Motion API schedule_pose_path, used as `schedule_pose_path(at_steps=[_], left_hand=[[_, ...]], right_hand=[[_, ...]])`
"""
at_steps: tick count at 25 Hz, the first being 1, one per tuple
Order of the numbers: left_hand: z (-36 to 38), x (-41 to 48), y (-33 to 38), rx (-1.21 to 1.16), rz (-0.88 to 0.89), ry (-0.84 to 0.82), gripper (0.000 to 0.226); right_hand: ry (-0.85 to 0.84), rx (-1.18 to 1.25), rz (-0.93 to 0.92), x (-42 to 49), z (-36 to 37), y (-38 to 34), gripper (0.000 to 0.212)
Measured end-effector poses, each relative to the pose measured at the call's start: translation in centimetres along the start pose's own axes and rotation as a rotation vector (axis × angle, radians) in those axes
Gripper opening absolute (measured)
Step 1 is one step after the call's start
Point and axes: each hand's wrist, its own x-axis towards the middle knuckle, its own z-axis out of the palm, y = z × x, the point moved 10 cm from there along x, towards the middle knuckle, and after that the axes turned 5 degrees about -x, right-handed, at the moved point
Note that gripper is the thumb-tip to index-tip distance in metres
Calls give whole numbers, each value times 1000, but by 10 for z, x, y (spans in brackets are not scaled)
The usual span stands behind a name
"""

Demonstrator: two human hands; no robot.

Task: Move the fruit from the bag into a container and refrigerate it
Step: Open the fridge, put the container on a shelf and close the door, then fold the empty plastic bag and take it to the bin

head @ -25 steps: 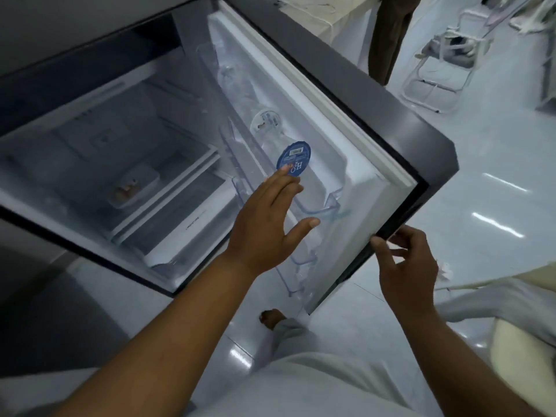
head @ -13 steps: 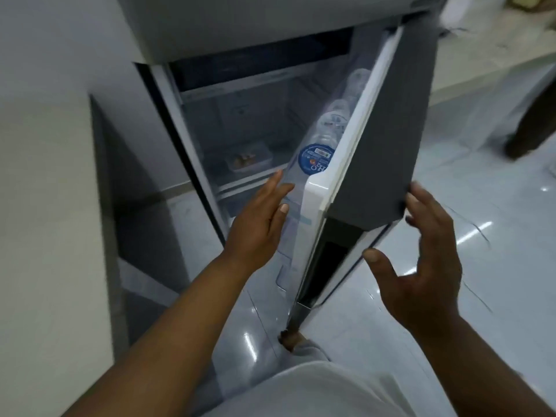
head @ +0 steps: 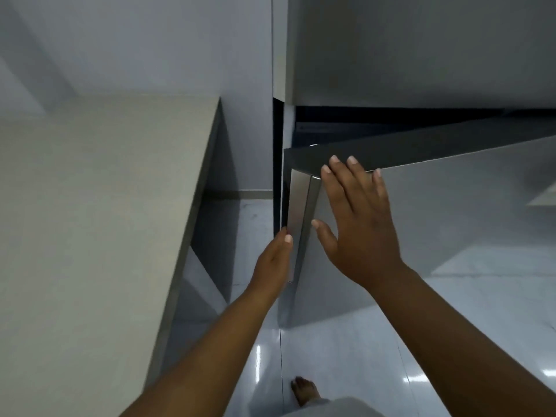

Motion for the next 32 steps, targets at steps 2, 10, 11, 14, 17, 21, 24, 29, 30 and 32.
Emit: schedule_pose_path(at_steps=[2,10,11,14,17,21,24,29,30,32], left_hand=[[6,15,6,24,-23,-17,79],[2,100,26,-120,-24,22,65],[2,108,29,-128,-29,26,66],[3,129,34,-117,-56,27,72],[1,136,39,-122,-72,18,72],[-12,120,42,-128,-48,84,69],[-37,78,32,-156,-9,221,66],[-93,-51,-39,-200,-51,480,54],[-106,-83,-60,-199,-87,551,53],[-131,-142,-96,-215,-169,686,49]], right_hand=[[-10,-17,-43,23,16,0,76],[-92,-132,-133,66,72,16,87],[-104,-131,-140,71,77,18,89],[-171,-114,-150,81,93,26,91],[-224,-77,-165,84,104,29,89],[-181,112,-144,83,94,23,78],[-182,461,-91,61,93,4,67],[-661,933,-97,-38,136,-96,60],[-751,979,-139,-60,141,-126,58],[-898,1041,-220,-96,144,-179,57]])
